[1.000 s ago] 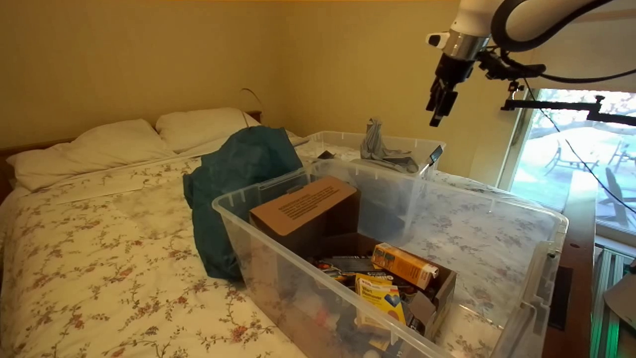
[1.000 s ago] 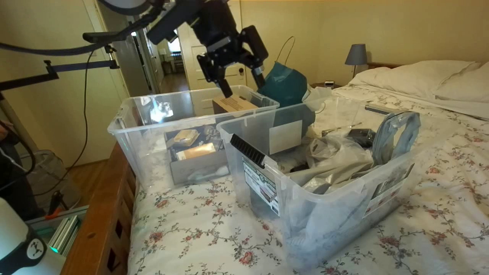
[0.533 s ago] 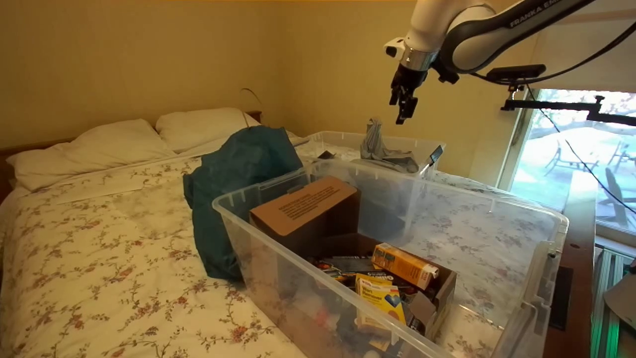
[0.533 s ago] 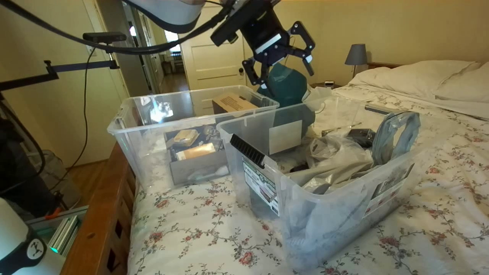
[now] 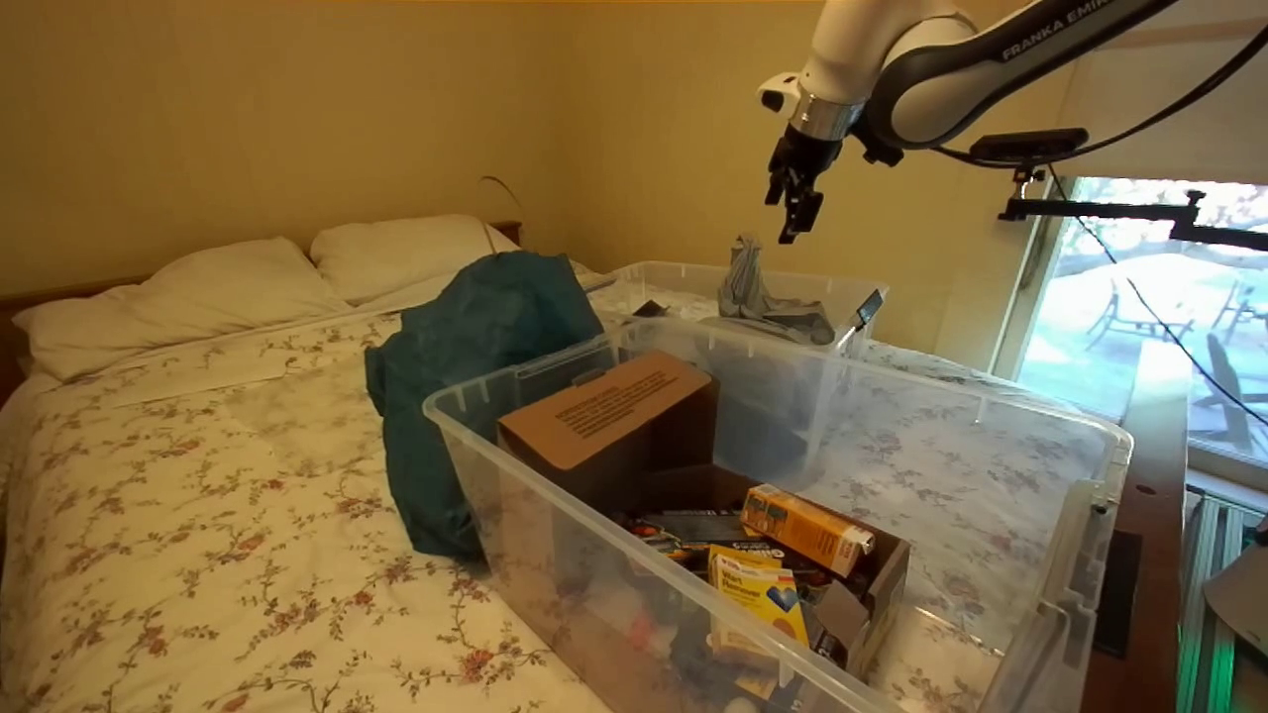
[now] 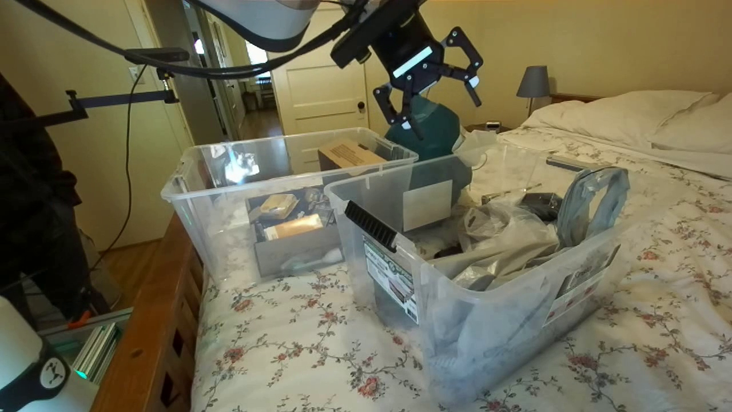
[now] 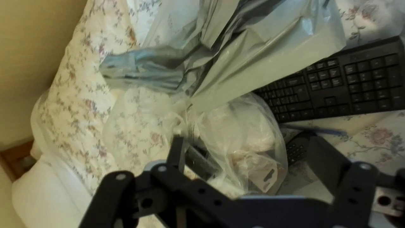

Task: Move the black item in a white package from the tote on the right to the one on the left

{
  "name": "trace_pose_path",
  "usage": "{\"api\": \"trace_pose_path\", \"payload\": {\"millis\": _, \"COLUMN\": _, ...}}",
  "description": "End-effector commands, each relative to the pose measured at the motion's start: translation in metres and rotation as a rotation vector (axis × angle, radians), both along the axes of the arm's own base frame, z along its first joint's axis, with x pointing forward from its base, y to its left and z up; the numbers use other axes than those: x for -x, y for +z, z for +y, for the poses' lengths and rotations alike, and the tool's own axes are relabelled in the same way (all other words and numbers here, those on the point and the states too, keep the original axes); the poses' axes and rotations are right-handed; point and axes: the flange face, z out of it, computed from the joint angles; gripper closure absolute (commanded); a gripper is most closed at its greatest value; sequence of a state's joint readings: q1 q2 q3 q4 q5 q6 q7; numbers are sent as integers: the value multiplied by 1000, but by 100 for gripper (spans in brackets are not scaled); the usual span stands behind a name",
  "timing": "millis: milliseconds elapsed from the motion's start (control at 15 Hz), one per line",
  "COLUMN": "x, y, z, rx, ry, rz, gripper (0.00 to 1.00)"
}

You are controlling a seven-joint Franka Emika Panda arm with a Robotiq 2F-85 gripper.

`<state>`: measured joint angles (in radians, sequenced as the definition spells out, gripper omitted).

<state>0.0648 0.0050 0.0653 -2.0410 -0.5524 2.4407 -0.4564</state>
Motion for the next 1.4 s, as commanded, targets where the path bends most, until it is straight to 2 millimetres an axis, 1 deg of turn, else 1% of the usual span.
{"api": "trace_pose_path", "payload": {"millis": 0, "x": -30, "y": -17, "z": -6, "rx": -5, "ry": 188, "rz": -51, "gripper": 0}}
{"api": "trace_pose_path", "payload": {"millis": 67, "x": -37, "y": -23, "z": -9, "rx": -9, "ry": 239, "rz": -55, "gripper": 0}}
{"api": "trace_pose_path", "payload": {"millis": 133, "x": -47, "y": -38, "z": -7, "rx": -4, "ry": 287, "rz": -31, "gripper": 0}}
{"api": "trace_pose_path", "payload": {"millis": 200, "x": -53, "y": -48, "z": -8, "rx": 7, "ry": 334, "rz": -11, "gripper": 0}}
{"api": "trace_pose_path", "payload": {"millis": 267, "x": -63, "y": -57, "z": -13, "rx": 29, "ry": 378, "rz": 16, "gripper": 0}}
{"api": "trace_pose_path", "payload": {"millis": 333, "x": -75, "y": -60, "z": -21, "rx": 66, "ry": 419, "rz": 47, "gripper": 0}}
{"api": "trace_pose_path", "payload": {"millis": 467, "x": -103, "y": -63, "z": -25, "rx": 136, "ry": 515, "rz": 60, "gripper": 0}}
{"api": "trace_pose_path", "payload": {"millis": 667, "x": -141, "y": -65, "z": -18, "rx": 257, "ry": 630, "rz": 44, "gripper": 0}}
{"api": "trace_pose_path", "payload": {"millis": 867, "x": -175, "y": -73, "z": -9, "rx": 348, "ry": 750, "rz": 19, "gripper": 0}}
{"api": "trace_pose_path", "payload": {"millis": 933, "x": -184, "y": -74, "z": -11, "rx": 387, "ry": 779, "rz": 5, "gripper": 0}}
{"api": "trace_pose_path", "payload": {"millis": 1000, "x": -189, "y": -73, "z": -10, "rx": 394, "ry": 792, "rz": 5, "gripper": 0}}
{"api": "trace_pose_path", "payload": {"millis": 1067, "x": -166, "y": -72, "z": -11, "rx": 331, "ry": 743, "rz": 25, "gripper": 0}}
{"api": "trace_pose_path", "payload": {"millis": 1133, "x": -173, "y": -74, "z": -11, "rx": 346, "ry": 759, "rz": 22, "gripper": 0}}
{"api": "trace_pose_path", "payload": {"millis": 1267, "x": -182, "y": -77, "z": -11, "rx": 360, "ry": 773, "rz": 16, "gripper": 0}}
{"api": "trace_pose_path", "payload": {"millis": 1333, "x": -186, "y": -87, "z": -12, "rx": 342, "ry": 765, "rz": 24, "gripper": 0}}
